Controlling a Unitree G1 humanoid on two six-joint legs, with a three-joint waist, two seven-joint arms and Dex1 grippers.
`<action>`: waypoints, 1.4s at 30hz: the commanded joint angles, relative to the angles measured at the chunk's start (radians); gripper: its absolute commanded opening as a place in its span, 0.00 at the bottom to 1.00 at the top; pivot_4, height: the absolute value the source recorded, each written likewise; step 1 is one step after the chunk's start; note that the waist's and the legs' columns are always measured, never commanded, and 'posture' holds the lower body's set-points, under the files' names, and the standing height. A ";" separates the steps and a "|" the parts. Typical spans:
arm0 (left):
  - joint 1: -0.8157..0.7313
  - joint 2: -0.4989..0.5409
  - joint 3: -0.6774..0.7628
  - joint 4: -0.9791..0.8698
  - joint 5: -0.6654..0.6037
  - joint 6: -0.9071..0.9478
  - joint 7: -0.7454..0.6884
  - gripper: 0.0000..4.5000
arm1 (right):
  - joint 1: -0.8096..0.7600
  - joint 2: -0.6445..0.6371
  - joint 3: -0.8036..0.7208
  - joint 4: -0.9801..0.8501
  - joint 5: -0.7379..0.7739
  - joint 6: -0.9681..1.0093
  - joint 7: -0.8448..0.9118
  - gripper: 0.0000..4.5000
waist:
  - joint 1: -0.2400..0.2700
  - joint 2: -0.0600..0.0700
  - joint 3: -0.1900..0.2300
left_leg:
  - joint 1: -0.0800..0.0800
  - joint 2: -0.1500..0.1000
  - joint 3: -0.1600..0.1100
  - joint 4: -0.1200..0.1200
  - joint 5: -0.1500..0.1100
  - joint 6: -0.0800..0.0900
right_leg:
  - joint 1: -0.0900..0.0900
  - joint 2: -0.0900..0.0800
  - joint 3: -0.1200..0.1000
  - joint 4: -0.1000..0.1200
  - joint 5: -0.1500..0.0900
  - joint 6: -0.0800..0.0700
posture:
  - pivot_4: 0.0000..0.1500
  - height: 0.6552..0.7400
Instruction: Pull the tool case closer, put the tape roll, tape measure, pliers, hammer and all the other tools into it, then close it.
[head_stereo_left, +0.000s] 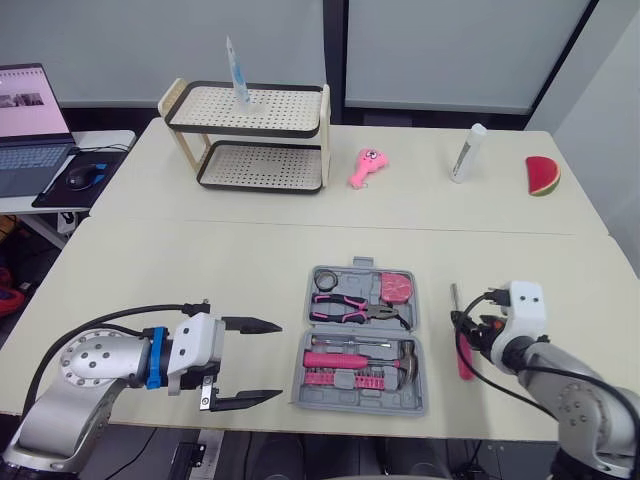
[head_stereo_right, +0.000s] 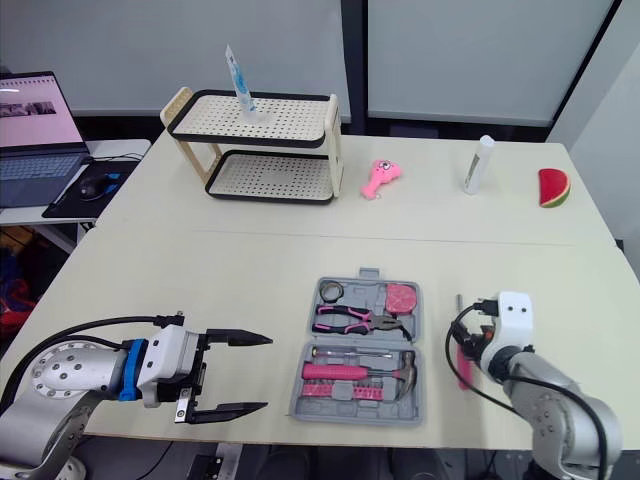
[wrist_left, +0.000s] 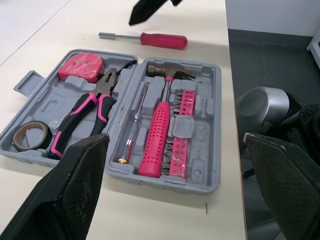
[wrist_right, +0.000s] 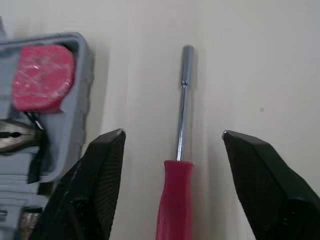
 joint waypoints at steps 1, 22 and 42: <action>0.016 -0.009 0.011 -0.015 -0.003 -0.020 0.007 1.00 | 0.035 -0.459 0.182 -0.015 0.007 -0.207 0.348 0.89 | -0.002 0.005 0.003 | 0.000 -0.001 0.001 0.001 0.000 0.000 | 0.001 -0.002 0.000 -0.001 0.000 0.000 | 1.00 0.94; 0.024 -0.024 -0.011 -0.078 -0.002 0.007 0.064 1.00 | -0.643 -0.690 1.002 0.798 -0.810 -1.891 1.216 0.89 | -0.001 0.001 0.003 | 0.000 0.000 0.002 0.013 0.000 0.001 | 0.004 -0.001 0.001 0.001 0.004 0.000 | 1.00 0.94; 0.011 -0.062 -0.056 -0.126 0.001 0.045 0.130 1.00 | -0.722 -0.558 1.064 1.035 -0.972 -2.066 1.204 0.41 | -0.006 0.001 0.003 | 0.001 0.000 0.001 0.013 0.001 0.001 | 0.004 -0.001 0.000 0.002 0.004 0.000 | 1.00 0.94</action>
